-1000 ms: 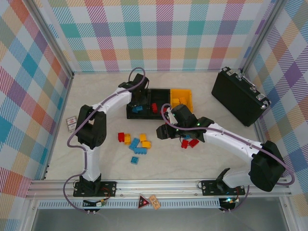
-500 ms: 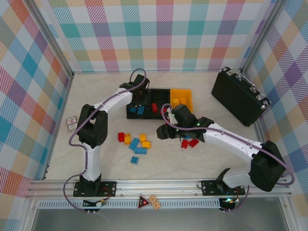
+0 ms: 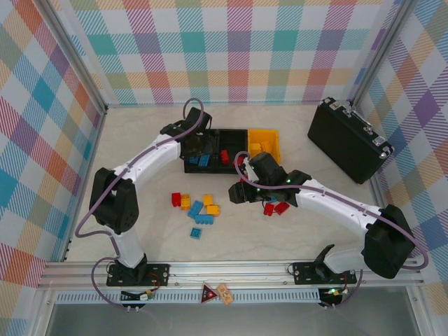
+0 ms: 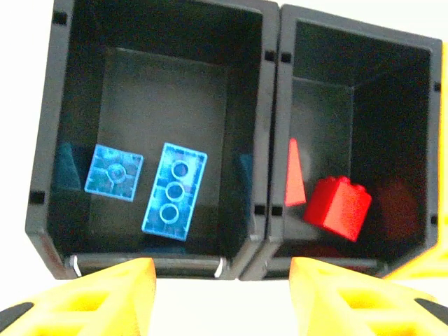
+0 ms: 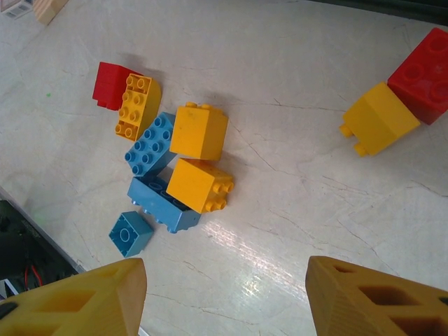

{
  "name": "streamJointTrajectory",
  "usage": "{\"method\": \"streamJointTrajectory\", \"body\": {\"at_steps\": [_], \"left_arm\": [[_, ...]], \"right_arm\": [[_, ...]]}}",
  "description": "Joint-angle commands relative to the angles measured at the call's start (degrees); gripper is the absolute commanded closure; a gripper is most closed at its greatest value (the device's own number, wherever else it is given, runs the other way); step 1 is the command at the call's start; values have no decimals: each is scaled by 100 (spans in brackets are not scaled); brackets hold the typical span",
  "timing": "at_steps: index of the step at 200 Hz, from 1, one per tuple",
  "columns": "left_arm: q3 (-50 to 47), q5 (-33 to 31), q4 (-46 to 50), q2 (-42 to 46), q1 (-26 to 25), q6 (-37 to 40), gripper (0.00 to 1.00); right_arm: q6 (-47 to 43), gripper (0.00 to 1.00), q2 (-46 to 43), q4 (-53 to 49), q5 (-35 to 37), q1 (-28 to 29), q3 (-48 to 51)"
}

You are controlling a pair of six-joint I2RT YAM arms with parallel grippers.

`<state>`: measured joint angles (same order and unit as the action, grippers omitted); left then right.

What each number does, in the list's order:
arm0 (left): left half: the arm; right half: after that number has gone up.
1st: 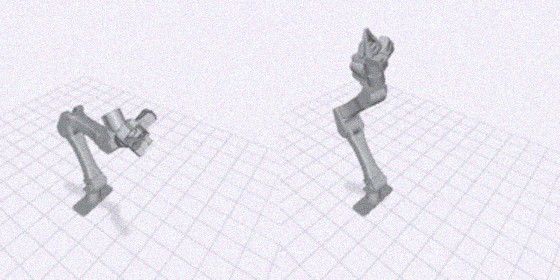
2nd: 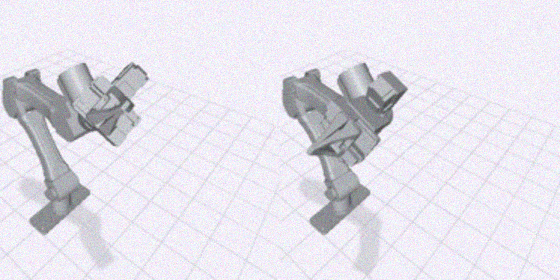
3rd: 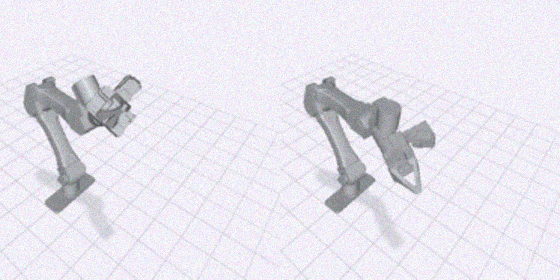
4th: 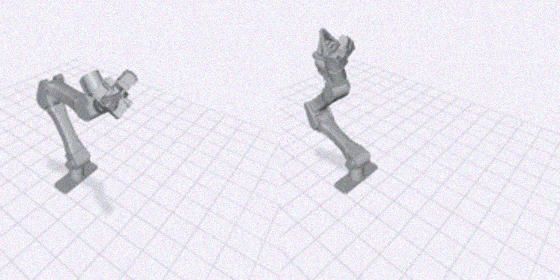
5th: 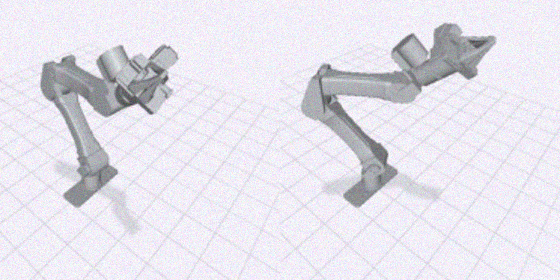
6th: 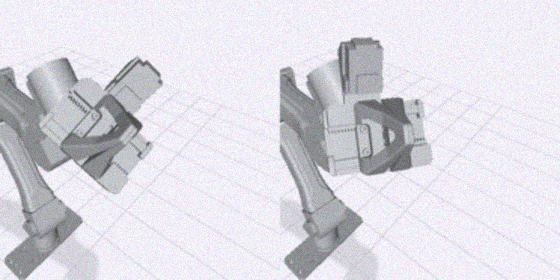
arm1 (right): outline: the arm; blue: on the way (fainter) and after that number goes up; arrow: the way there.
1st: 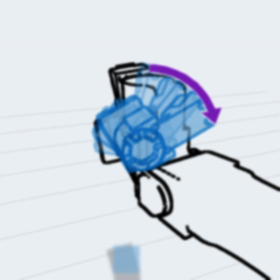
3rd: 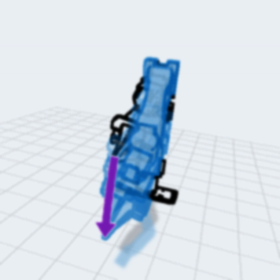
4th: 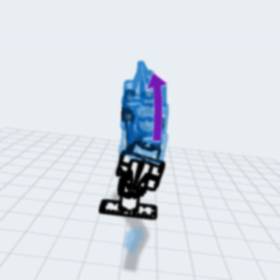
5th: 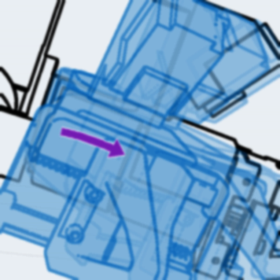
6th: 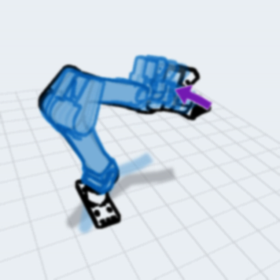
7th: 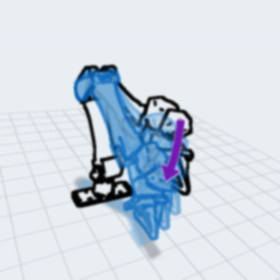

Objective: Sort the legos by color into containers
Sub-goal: Place the lego in the container, then pick up the lego from the center of the table.

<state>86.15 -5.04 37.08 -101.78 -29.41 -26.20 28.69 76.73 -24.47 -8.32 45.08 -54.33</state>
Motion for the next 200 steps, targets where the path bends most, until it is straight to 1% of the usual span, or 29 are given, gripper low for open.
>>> {"method": "streamJointTrajectory", "body": {"at_steps": [1, 31, 87, 114, 142, 200], "left_arm": [[-466, 216, 41, 323, -121, -155, 47], [-1017, 219, 27, 694, -315, -331, 47], [-1798, 108, 52, 956, -724, -923, 46], [-2165, 99, -46, 897, -983, -1265, 44], [-2346, -50, -82, 718, -1217, -1494, 43], [-2331, -228, -134, 309, -1380, -1584, 45]], "right_arm": [[-17, 38, 20, -134, 48, 36, -142], [-32, 38, -29, -205, 85, 38, -115], [-18, 38, -88, -244, 67, 37, -28], [-30, 38, -104, -244, 85, 36, 7], [-36, 38, -94, -220, 69, 39, 36], [-32, 38, -133, -181, 75, 36, 141]]}}
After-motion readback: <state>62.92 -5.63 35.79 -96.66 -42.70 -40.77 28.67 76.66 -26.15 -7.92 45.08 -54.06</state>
